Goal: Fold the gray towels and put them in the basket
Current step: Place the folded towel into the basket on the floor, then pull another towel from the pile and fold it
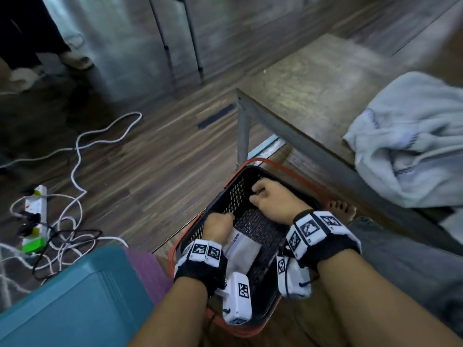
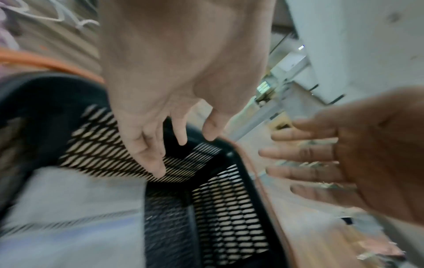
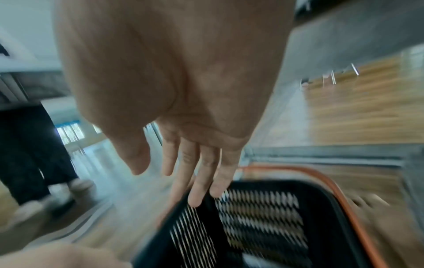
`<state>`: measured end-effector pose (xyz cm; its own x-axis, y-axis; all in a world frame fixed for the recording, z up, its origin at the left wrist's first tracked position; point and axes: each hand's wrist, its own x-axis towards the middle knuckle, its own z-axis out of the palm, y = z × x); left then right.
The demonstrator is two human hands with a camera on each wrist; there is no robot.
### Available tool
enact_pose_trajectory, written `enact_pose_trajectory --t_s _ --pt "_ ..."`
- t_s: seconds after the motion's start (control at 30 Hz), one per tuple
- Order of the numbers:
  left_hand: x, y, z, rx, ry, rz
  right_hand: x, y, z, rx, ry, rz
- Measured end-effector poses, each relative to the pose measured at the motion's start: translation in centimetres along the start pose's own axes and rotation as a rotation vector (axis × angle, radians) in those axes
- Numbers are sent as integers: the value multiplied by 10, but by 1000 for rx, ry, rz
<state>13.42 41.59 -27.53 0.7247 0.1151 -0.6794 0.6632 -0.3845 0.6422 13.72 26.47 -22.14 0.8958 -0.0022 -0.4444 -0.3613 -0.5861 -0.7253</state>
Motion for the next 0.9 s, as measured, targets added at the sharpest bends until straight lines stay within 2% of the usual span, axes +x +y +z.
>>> enact_pose_trajectory --t_s 0.1,0.2,0.37,0.5,0.6,0.73,0.9 --pt "-38 63 -3 -74 -76 190 -35 -53 -58 86 129 -181" --pt "-88 137 3 -65 -161 439 -94 -93 -130 277 218 -239" --pt "-203 241 41 76 -393 890 -222 -101 -246 345 529 -363" --pt "-286 287 103 294 -567 1117 -312 -52 -300 296 785 -321" --pt "-325 296 158 474 -648 1192 -357 10 -321 236 922 -166" --pt "-342 275 240 754 -707 1246 -392 103 -318 285 1071 63" --pt "-332 227 325 1018 -810 1213 -398 198 -291 251 1103 341"
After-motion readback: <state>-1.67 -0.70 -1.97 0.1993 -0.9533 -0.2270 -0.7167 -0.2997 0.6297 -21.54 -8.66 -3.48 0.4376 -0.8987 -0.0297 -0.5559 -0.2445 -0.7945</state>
